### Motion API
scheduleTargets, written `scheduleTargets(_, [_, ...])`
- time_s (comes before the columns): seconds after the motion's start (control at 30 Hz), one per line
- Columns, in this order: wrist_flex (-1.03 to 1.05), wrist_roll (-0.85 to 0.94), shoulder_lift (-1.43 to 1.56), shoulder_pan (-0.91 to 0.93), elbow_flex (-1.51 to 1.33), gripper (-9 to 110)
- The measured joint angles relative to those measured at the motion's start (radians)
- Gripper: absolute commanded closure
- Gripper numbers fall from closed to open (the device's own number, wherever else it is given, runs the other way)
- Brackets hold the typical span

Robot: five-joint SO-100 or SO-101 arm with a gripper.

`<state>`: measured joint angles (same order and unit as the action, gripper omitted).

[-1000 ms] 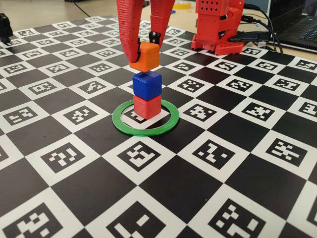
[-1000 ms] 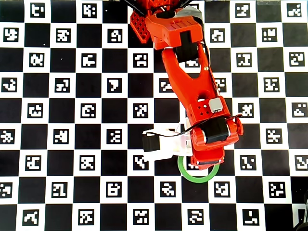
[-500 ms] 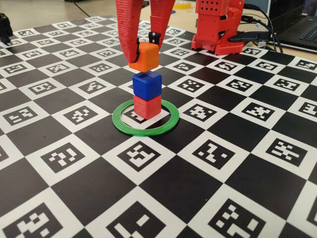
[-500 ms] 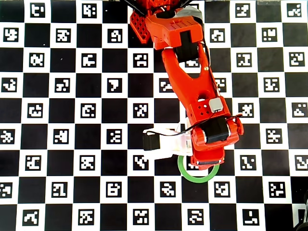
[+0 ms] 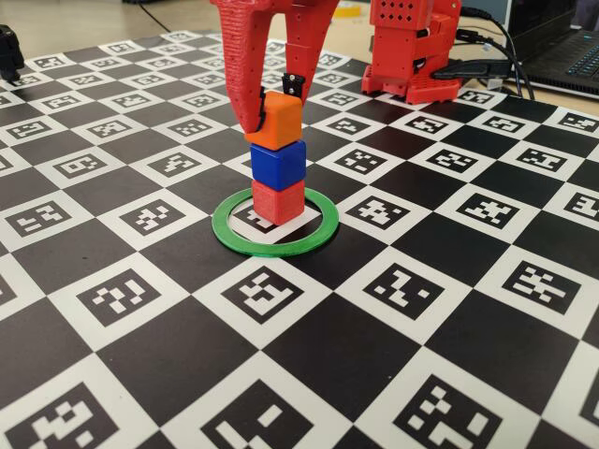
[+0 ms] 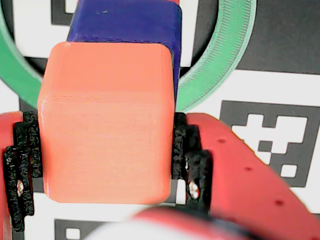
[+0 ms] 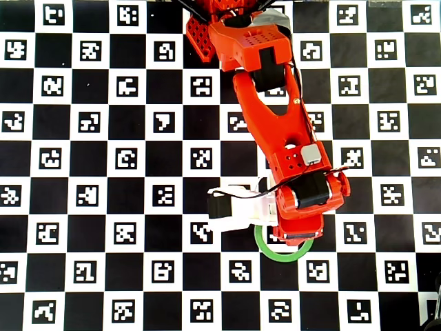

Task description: Grab the red cube then put it in the green circle then put the blue cube on top and finally the orange cube on top

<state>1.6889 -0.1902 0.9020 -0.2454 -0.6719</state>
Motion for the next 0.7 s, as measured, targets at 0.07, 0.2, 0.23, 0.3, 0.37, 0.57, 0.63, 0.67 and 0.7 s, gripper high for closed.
scheduleTargets(0.07, [0.000,-0.008,0.000,0.000,0.000,79])
scheduleTargets(0.2, [0.000,-0.011,0.000,0.000,0.000,59])
scheduleTargets(0.23, [0.000,-0.012,0.000,0.000,0.000,57])
scheduleTargets(0.3, [0.000,-0.006,0.000,0.000,0.000,55])
scheduleTargets(0.37, [0.000,-0.008,0.000,0.000,0.000,53])
scheduleTargets(0.57, [0.000,-0.008,0.000,-0.002,0.000,52])
scheduleTargets(0.63, [0.000,-0.015,0.000,-0.006,0.000,52])
scheduleTargets(0.67, [-0.002,-0.017,0.000,-0.008,-0.005,52])
scheduleTargets(0.7, [-0.003,-0.017,0.003,-0.009,-0.017,52])
